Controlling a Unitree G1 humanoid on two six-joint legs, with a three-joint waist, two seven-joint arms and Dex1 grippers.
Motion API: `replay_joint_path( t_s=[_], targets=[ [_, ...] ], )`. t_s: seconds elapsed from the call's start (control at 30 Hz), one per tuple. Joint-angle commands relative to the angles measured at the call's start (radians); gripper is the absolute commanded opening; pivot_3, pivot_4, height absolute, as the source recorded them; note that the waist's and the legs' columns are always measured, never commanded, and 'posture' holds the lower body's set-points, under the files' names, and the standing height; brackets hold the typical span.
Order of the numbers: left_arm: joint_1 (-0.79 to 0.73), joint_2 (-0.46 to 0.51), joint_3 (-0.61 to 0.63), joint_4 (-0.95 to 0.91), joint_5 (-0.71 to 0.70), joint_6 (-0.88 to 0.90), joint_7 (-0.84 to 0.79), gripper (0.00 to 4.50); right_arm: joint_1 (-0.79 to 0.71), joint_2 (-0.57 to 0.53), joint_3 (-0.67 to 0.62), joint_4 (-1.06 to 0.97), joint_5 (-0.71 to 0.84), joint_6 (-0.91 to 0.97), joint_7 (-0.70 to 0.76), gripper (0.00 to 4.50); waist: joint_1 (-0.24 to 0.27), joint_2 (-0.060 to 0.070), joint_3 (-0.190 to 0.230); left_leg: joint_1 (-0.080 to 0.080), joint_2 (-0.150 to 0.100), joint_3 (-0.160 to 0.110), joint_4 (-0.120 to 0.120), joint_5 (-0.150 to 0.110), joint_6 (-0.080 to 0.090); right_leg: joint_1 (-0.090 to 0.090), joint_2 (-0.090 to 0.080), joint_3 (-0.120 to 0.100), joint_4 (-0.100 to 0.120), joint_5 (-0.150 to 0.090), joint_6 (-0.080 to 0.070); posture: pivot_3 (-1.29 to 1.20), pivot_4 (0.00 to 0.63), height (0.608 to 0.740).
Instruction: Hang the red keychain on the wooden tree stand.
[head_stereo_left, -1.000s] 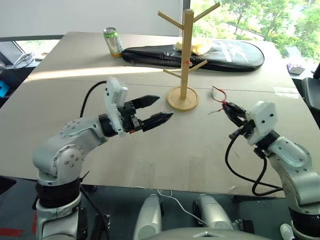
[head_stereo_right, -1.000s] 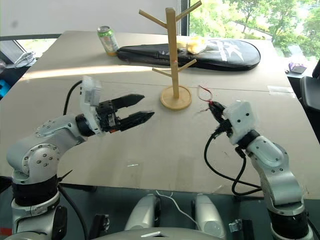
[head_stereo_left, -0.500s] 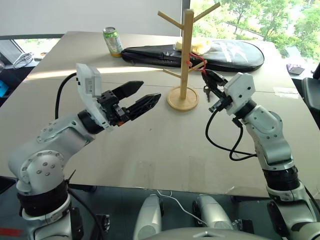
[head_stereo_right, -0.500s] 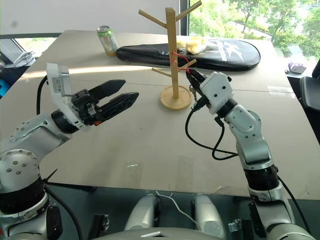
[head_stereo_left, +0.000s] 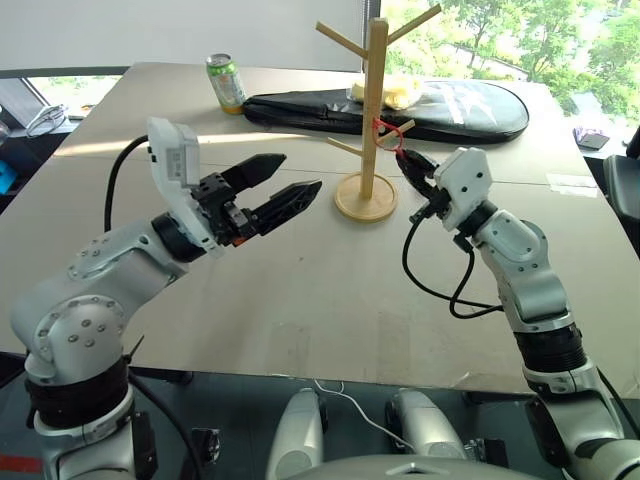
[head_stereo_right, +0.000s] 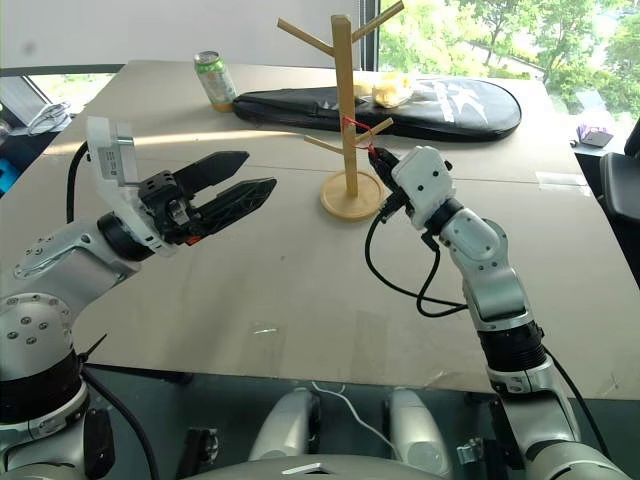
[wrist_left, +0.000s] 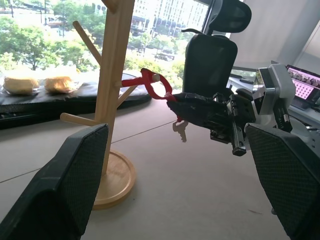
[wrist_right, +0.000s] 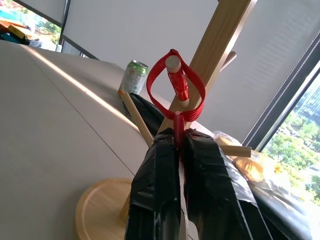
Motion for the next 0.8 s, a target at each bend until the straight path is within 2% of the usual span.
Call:
replay_joint_path(
  t_s=[0.03, 0.07, 0.1, 0.17, 0.3, 0.33, 0.37, 0.43, 0.5, 0.67, 0.8],
  targets=[
    [-0.021, 0.019, -0.005, 0.001, 0.003, -0.029, -0.015, 4.5, -0.029, -0.001, -0.021, -0.024, 0.031, 0.039, 0.01, 0.03, 0.0, 0.0, 0.0, 0.0, 0.0, 0.0, 0.0, 0.0, 0.0, 0.0, 0.0, 0.0, 0.0, 0.0, 0.0, 0.0, 0.15, 0.74],
    [-0.023, 0.021, -0.006, 0.005, 0.004, -0.031, -0.018, 4.5, -0.031, -0.002, -0.024, -0.024, 0.038, 0.05, 0.013, 0.03, 0.0, 0.0, 0.0, 0.0, 0.0, 0.0, 0.0, 0.0, 0.0, 0.0, 0.0, 0.0, 0.0, 0.0, 0.0, 0.0, 0.15, 0.74],
    [-0.024, 0.023, -0.008, 0.008, 0.007, -0.033, -0.021, 4.5, -0.032, -0.003, -0.026, -0.024, 0.043, 0.059, 0.015, 0.8, 0.0, 0.0, 0.0, 0.0, 0.0, 0.0, 0.0, 0.0, 0.0, 0.0, 0.0, 0.0, 0.0, 0.0, 0.0, 0.0, 0.15, 0.74],
    [-0.026, 0.03, -0.01, 0.015, 0.011, -0.037, -0.027, 4.5, -0.036, -0.006, -0.033, -0.026, 0.062, 0.084, 0.027, 1.65, 0.0, 0.0, 0.0, 0.0, 0.0, 0.0, 0.0, 0.0, 0.0, 0.0, 0.0, 0.0, 0.0, 0.0, 0.0, 0.0, 0.15, 0.74],
    [-0.031, 0.071, -0.016, 0.042, 0.032, -0.034, -0.054, 4.5, -0.033, -0.04, -0.039, -0.046, 0.099, 0.128, 0.078, 3.69, 0.0, 0.0, 0.0, 0.0, 0.0, 0.0, 0.0, 0.0, 0.0, 0.0, 0.0, 0.0, 0.0, 0.0, 0.0, 0.0, 0.15, 0.74],
    [-0.033, 0.089, -0.02, 0.052, 0.044, -0.031, -0.063, 4.5, -0.029, -0.054, -0.042, -0.054, 0.108, 0.139, 0.093, 3.92, 0.0, 0.0, 0.0, 0.0, 0.0, 0.0, 0.0, 0.0, 0.0, 0.0, 0.0, 0.0, 0.0, 0.0, 0.0, 0.0, 0.15, 0.74],
    [-0.036, 0.111, -0.027, 0.065, 0.059, -0.027, -0.077, 4.5, -0.021, -0.078, -0.048, -0.065, 0.126, 0.158, 0.122, 4.34, 0.0, 0.0, 0.0, 0.0, 0.0, 0.0, 0.0, 0.0, 0.0, 0.0, 0.0, 0.0, 0.0, 0.0, 0.0, 0.0, 0.15, 0.74],
    [-0.038, 0.156, -0.035, 0.091, 0.089, -0.026, -0.112, 4.5, -0.007, -0.127, -0.067, -0.091, 0.16, 0.189, 0.165, 4.45, 0.0, 0.0, 0.0, 0.0, 0.0, 0.0, 0.0, 0.0, 0.0, 0.0, 0.0, 0.0, 0.0, 0.0, 0.0, 0.0, 0.15, 0.74],
    [-0.035, 0.243, -0.051, 0.153, 0.167, -0.052, -0.201, 4.5, -0.013, -0.214, -0.122, -0.116, 0.232, 0.267, 0.235, 4.45, 0.001, 0.001, 0.001, 0.0, 0.0, 0.0, 0.0, 0.0, 0.0, 0.0, 0.0, 0.0, -0.001, 0.0, 0.0, 0.0, 0.15, 0.74],
    [-0.096, 0.406, -0.098, 0.323, 0.295, -0.118, -0.422, 4.5, -0.1, -0.419, -0.22, -0.136, 0.442, 0.513, 0.405, 4.45, 0.001, 0.002, 0.007, 0.0, 0.0, 0.001, -0.001, 0.0, 0.0, -0.001, 0.0, 0.0, 0.0, 0.0, 0.0, 0.0, 0.15, 0.74],
    [-0.152, 0.468, -0.136, 0.453, 0.365, -0.171, -0.576, 4.5, -0.149, -0.521, -0.252, -0.155, 0.551, 0.641, 0.46, 4.45, -0.003, 0.002, 0.009, 0.0, 0.0, 0.002, -0.002, 0.0, 0.0, -0.002, 0.0, 0.001, -0.001, -0.001, -0.001, 0.0, 0.15, 0.74]
  ],
)
